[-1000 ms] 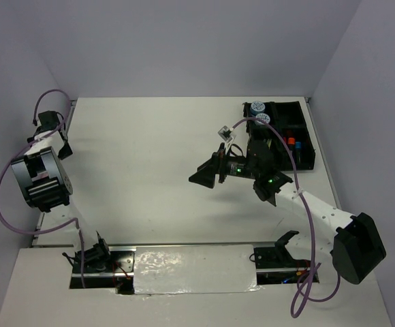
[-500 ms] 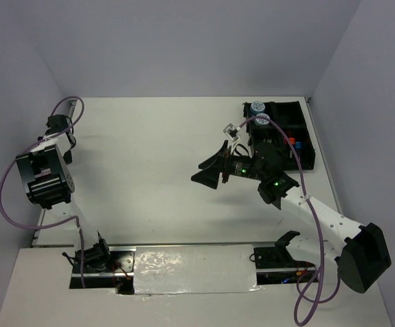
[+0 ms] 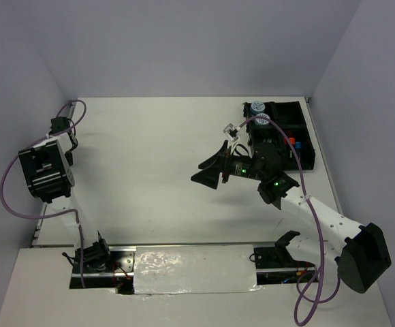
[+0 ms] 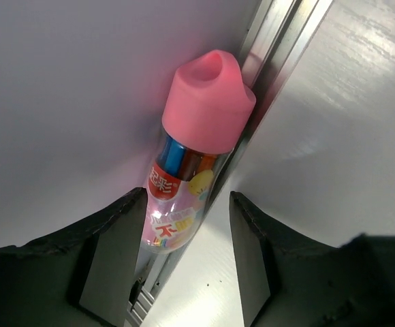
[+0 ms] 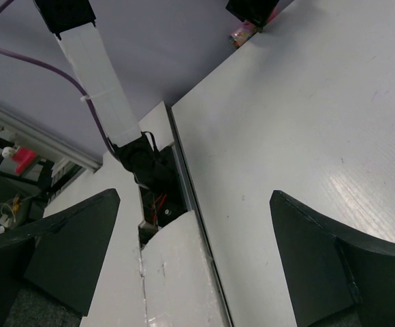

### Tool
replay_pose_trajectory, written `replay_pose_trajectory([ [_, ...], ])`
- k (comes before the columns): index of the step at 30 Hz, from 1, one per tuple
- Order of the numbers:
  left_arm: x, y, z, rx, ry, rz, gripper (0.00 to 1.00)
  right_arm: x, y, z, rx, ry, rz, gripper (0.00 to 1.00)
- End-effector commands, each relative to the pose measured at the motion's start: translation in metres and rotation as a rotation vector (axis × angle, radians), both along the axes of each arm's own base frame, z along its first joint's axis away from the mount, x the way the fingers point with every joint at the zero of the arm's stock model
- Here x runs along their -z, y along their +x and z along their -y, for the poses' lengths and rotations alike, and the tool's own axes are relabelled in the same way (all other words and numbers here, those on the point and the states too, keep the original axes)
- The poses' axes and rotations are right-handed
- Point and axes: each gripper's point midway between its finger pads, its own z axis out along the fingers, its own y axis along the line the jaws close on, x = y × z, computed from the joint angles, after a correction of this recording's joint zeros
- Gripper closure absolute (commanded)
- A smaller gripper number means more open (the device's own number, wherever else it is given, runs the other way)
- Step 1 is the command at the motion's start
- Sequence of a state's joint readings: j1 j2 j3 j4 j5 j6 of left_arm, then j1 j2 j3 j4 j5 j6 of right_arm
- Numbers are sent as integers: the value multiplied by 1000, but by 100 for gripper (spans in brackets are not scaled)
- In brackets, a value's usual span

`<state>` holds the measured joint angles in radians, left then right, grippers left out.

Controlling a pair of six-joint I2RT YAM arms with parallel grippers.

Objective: Sort the stationery into containers
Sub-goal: Move the stationery to the center of the board.

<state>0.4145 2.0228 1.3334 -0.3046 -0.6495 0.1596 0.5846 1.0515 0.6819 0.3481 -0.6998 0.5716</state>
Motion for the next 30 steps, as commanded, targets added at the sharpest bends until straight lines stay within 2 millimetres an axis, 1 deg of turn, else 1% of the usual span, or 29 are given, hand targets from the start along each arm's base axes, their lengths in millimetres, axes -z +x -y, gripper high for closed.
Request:
replay_pose_trajectory([
  [1,8,0,-6,-9,-19,-14,36,-14,-2,0,-3,31,53,0],
  [8,10,-12,-23,-70,-32,-3,38,-13,0,0,4,29,50,0],
  [10,8,-11,-27,-78,-29,8,38,-12,-1,0,4,27,50,0],
  [16,24,-16,-22,-73,-64,-17,38,-13,0,1,11,24,52,0],
  [20,32,-21,-20,-77,-72,-48,41,-13,1,1,14,21,54,0],
  [22,37,-23,-19,-79,-80,-68,34,-13,1,1,14,20,53,0],
  [23,38,-23,-18,-80,-87,-64,33,-13,0,2,14,20,57,0],
  [24,38,-24,-17,-78,-93,-64,37,-13,0,2,17,19,56,0],
  [25,39,-24,-17,-75,-93,-66,38,-14,1,2,20,17,57,0],
  [26,39,-26,-17,-77,-91,-70,37,-15,1,2,22,18,59,0],
  [27,40,-27,-17,-79,-96,-71,33,-15,0,3,22,17,61,0],
  [30,45,-27,-16,-71,-140,-59,34,-15,1,3,27,17,63,0],
])
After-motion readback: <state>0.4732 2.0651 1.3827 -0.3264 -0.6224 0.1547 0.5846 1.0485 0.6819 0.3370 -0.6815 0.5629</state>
